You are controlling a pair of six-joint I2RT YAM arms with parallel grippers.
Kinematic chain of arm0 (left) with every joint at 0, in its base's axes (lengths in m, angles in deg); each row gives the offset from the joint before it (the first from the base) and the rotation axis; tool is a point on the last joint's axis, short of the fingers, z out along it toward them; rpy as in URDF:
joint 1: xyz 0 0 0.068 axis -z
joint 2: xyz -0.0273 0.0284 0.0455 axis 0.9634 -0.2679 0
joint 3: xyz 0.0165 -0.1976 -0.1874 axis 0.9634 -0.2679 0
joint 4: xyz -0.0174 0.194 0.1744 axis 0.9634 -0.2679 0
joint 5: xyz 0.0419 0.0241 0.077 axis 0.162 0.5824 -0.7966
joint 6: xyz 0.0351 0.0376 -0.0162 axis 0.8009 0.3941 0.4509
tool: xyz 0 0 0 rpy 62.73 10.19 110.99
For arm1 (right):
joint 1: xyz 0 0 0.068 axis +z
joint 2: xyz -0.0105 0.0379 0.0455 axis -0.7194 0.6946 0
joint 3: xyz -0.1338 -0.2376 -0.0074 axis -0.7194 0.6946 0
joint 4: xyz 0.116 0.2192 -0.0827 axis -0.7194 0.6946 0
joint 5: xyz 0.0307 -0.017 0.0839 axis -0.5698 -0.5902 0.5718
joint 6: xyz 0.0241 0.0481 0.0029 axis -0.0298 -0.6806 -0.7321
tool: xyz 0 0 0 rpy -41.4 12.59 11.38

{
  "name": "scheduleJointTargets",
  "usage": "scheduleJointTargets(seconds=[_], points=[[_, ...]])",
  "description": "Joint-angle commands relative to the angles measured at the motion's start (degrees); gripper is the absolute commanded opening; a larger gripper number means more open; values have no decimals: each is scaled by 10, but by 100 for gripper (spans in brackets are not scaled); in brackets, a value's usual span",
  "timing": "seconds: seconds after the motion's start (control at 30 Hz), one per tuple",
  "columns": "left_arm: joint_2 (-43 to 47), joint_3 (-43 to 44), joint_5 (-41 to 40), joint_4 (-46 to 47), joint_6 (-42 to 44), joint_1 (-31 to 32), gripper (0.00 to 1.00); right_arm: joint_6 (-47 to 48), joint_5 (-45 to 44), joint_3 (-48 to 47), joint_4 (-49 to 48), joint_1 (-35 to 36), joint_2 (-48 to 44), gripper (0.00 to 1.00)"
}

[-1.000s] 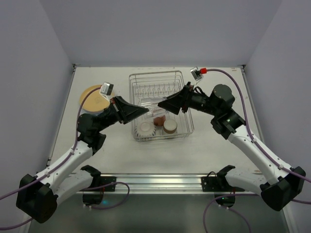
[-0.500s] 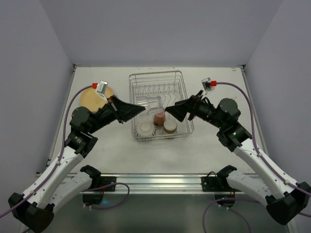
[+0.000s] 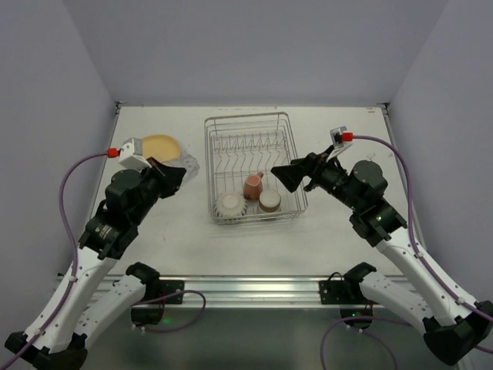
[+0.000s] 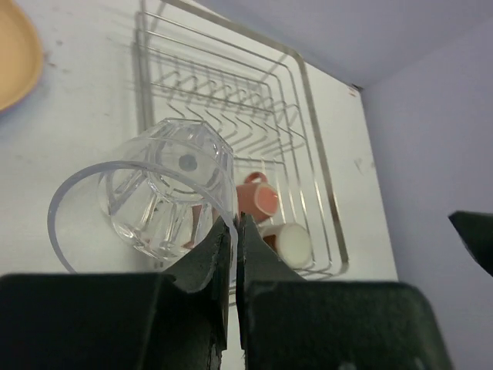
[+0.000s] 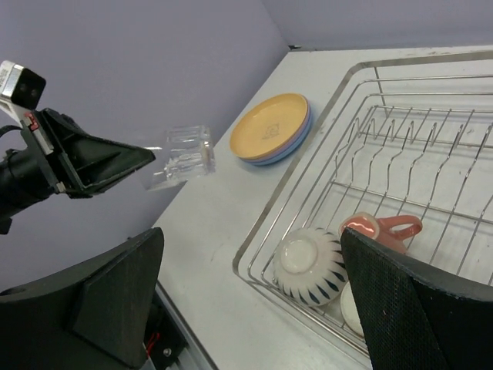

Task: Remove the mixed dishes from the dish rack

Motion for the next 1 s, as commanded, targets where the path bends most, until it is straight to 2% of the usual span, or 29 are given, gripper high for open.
scheduleJointTargets(seconds=[0.0,0.1,0.13,0.27,0.43,0.57,0.67,0.8,0.97], points=[[17,63,-171,-67,32,-4,0,15,-21,3,-1,-5,-3,99],[-38,119,-260,-185,23,-5,0,13,-21,4,-1,-8,-1,99],[-52,131,-292,-205,17,-6,0,13,-21,5,-1,-7,0,99],[-86,145,-333,-251,-23,-12,0,13,-22,8,-1,-10,2,99],[-76,113,-314,-212,-14,-55,0,12,-24,12,-1,-19,9,99],[-111,94,-284,-193,3,-108,0,11,-18,10,13,-27,23,99],[-139,81,-290,-196,-18,-128,0,8,-7,7,13,-31,32,99],[-154,42,-237,-131,-15,-180,0,8,-2,7,13,-32,44,99],[-214,49,-278,-123,-30,-214,0,9,1,11,10,-32,53,99]])
